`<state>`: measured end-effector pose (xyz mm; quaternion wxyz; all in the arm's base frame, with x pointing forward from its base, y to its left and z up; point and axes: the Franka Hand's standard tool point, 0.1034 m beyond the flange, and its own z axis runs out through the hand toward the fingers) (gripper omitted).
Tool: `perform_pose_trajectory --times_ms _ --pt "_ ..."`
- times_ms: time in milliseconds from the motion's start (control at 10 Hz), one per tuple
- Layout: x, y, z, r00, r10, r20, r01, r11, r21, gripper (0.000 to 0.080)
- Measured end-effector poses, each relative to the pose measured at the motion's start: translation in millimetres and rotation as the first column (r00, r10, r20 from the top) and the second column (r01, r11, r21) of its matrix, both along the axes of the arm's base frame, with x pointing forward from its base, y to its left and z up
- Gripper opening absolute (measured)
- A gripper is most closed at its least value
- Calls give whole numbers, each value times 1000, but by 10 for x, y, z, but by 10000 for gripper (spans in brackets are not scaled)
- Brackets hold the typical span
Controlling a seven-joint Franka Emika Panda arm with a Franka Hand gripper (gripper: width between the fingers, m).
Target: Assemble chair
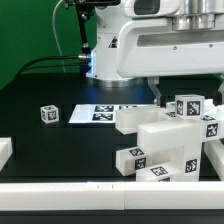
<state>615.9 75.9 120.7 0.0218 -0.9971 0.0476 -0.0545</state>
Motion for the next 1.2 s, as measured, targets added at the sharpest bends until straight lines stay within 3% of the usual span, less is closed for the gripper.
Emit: perform_pose_trajectory --times_ms 100,200,400,600,900,1000,1200 --pt "0 4 0 998 -61 -3 61 998 9 533" --pt "-1 4 -1 987 -160 -8 160 987 19 326" --pt "-1 6 -1 962 -271 -15 271 962 31 281" --pt "17 -7 2 887 -460 -43 462 886 46 281" --pt "42 5 -3 620 -781 -78 784 612 105 281" --pt "67 37 -2 482 -870 -106 874 468 134 282" --pt "103 47 -2 324 -935 -141 938 298 179 282"
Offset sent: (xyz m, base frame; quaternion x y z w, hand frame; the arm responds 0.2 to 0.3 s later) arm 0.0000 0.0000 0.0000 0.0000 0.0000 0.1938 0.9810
